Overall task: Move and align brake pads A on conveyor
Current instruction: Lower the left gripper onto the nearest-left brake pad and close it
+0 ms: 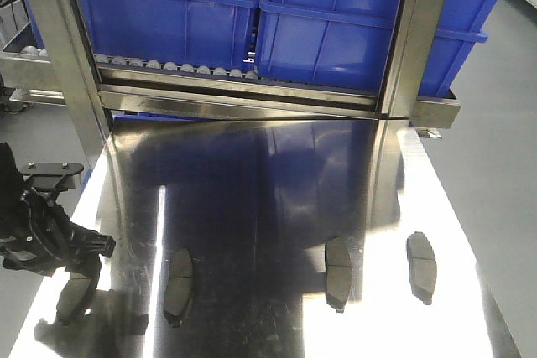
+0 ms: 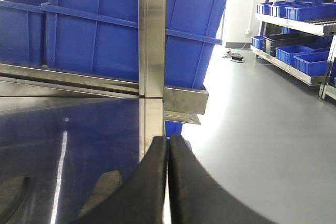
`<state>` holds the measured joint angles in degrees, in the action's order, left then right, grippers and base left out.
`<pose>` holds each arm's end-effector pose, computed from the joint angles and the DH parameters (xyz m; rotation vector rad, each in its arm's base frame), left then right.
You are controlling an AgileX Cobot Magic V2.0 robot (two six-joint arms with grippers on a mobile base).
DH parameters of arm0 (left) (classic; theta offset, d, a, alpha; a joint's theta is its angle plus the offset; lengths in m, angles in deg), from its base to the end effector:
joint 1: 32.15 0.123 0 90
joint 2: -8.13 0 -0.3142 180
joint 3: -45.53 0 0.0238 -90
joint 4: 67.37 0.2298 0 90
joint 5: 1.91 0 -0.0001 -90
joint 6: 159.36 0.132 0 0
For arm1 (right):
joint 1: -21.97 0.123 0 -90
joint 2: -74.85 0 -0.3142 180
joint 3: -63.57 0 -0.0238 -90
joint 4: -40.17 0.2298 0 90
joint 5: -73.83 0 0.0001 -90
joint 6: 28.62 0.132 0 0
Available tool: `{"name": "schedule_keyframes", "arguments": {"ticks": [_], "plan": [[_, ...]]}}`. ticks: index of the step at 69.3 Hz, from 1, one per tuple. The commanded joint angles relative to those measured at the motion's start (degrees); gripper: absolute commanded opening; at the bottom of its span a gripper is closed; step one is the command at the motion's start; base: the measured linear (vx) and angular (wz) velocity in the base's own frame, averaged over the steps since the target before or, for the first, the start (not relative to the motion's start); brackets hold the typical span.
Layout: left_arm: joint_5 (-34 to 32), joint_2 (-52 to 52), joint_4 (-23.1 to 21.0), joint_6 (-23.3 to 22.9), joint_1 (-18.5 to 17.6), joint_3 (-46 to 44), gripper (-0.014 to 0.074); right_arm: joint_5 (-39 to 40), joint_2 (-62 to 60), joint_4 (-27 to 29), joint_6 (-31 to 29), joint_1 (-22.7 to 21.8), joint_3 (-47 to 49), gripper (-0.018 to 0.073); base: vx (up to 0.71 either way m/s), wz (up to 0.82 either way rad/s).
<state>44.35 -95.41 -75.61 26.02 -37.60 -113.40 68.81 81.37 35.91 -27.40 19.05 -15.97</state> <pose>0.2950 -0.0419 0.1880 0.1456 2.9745 -0.1668 0.0473 -0.0033 0.1957 0.0036 1.5901 -0.0861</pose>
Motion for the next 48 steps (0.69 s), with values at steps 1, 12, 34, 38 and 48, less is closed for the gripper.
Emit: {"name": "schedule_keyframes", "arguments": {"ticks": [1, 12, 34, 38, 48], "plan": [[-1.56, 0.85, -0.52, -0.46, -0.36, -1.93, 0.0471, 4.18, -0.84, -0.41, -0.28, -0.42, -0.66, -0.0011, 0.0, 0.0], [-1.78, -0.24, -0.51, -0.46, -0.36, -1.98, 0.0471, 4.18, -0.84, -0.41, -0.28, -0.42, -0.66, -0.0011, 0.0, 0.0], [-1.05, -1.99, -0.91, -0.46, -0.36, -1.91, 0.0471, 4.12, -0.84, -0.41, -0.28, -0.42, -0.66, -0.0011, 0.0, 0.0], [-0.67, -1.99, -0.91, -0.4, -0.36, -1.91, 0.0471, 4.12, -0.84, -0.41, -0.28, -0.42, -0.66, -0.0011, 0.0, 0.0], [-0.37, -1.99, -0.76, -0.4, -0.36, -1.91, 0.047, 4.12, -0.84, -0.41, -0.28, -0.42, -0.66, -0.0011, 0.0, 0.0]]}}
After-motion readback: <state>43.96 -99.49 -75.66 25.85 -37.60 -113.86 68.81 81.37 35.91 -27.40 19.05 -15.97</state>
